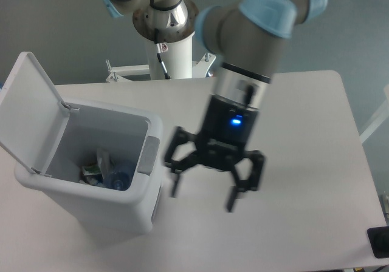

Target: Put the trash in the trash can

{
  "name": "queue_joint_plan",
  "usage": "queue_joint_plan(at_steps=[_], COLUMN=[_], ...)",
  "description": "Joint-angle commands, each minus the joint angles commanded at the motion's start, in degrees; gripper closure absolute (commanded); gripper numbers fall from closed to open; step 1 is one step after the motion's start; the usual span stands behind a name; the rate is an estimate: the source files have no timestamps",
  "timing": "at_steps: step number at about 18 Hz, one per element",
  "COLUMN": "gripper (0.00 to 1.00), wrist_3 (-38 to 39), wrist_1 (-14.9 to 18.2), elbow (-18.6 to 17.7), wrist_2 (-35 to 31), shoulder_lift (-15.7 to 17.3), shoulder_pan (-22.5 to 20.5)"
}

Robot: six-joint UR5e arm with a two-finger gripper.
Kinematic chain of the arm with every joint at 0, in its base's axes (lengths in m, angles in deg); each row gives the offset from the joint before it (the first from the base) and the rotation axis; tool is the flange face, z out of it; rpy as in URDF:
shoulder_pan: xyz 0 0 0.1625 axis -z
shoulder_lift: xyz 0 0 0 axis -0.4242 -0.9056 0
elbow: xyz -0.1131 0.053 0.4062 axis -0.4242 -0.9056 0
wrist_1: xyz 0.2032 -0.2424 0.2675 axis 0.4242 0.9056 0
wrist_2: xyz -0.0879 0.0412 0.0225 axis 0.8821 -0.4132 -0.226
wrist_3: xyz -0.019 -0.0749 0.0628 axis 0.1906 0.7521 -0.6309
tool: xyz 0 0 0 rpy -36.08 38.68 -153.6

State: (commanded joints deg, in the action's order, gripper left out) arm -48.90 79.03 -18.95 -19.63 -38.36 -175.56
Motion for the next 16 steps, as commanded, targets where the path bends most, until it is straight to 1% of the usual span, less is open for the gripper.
queue_joint_plan(at_steps=[2, 3, 6, 8, 9, 11, 12, 14, 16], gripper=[0.00, 0.00, 0.00, 0.00, 0.00, 0.00, 0.00, 0.00, 0.00], wrist_3=[-5.97, -8.61, -13.37, -17.05, -19.60, -26.01, -29.61, -35.24, -37.46], wrist_1=[-0.17, -0.09, 0.17, 0.52, 1.83, 6.31, 7.81, 8.79, 8.70], elbow=[-3.17, -4.05, -4.68, -4.94, -5.03, -5.03, -4.94, -5.03, -5.73], wrist_2=[-6.42, -8.62, -16.18, -19.18, -19.63, -21.20, -22.52, -24.55, -26.39], shoulder_lift=[0.27, 0.18, -0.17, -0.44, -0.44, -0.44, -0.44, -0.44, -0.44], shoulder_pan=[-2.19, -3.16, -4.14, -4.32, -3.97, -3.79, -3.79, -3.27, -2.65])
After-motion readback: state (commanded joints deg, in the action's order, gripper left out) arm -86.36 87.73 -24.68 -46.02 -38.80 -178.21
